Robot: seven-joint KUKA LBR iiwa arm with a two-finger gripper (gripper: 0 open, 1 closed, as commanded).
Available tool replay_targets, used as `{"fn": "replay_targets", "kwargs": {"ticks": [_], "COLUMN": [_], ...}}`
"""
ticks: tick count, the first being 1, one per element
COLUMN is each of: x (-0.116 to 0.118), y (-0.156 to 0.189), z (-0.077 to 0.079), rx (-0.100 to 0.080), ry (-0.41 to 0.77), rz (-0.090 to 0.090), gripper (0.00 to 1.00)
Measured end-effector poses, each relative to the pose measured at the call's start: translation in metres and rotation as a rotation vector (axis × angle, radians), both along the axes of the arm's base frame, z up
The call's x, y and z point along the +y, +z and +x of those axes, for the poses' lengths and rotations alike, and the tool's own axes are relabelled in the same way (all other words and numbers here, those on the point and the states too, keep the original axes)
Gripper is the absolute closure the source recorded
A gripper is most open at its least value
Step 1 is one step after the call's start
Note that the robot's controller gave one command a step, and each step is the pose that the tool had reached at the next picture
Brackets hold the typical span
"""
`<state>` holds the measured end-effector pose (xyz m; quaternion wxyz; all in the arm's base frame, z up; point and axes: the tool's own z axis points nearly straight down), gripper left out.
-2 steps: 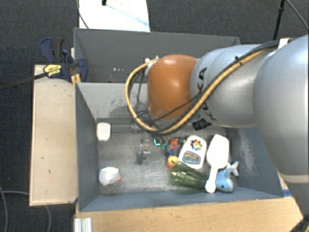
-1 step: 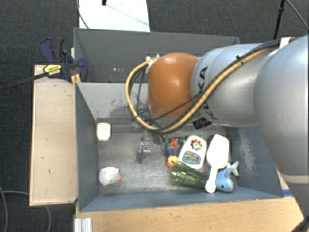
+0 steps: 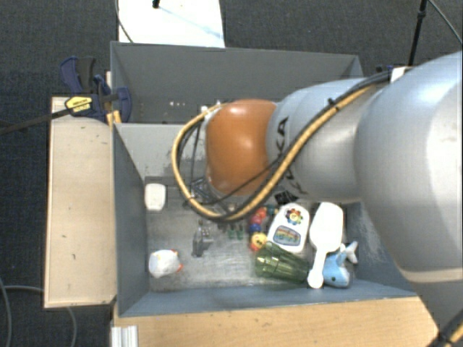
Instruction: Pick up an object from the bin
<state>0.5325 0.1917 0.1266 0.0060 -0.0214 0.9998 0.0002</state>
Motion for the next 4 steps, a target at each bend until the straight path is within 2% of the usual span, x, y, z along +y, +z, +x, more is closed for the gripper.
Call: {"fn": "replay_targets", "kwargs": {"ticks": [1, 2, 3, 4], "x": [0.043, 0.061, 0.062, 0.064], "y": [-0.024, 0.020, -0.001, -0.052], "z": [-0.025, -0.020, -0.027, -0.040], "rx": [0.010, 0.009, 0.000, 0.007], "ry": [0.270, 0.355, 0.446, 0.695], "rz": [-0.001, -0.002, -0.001, -0.004], "gripper": [0.00, 0.00, 0.00, 1.00]}}
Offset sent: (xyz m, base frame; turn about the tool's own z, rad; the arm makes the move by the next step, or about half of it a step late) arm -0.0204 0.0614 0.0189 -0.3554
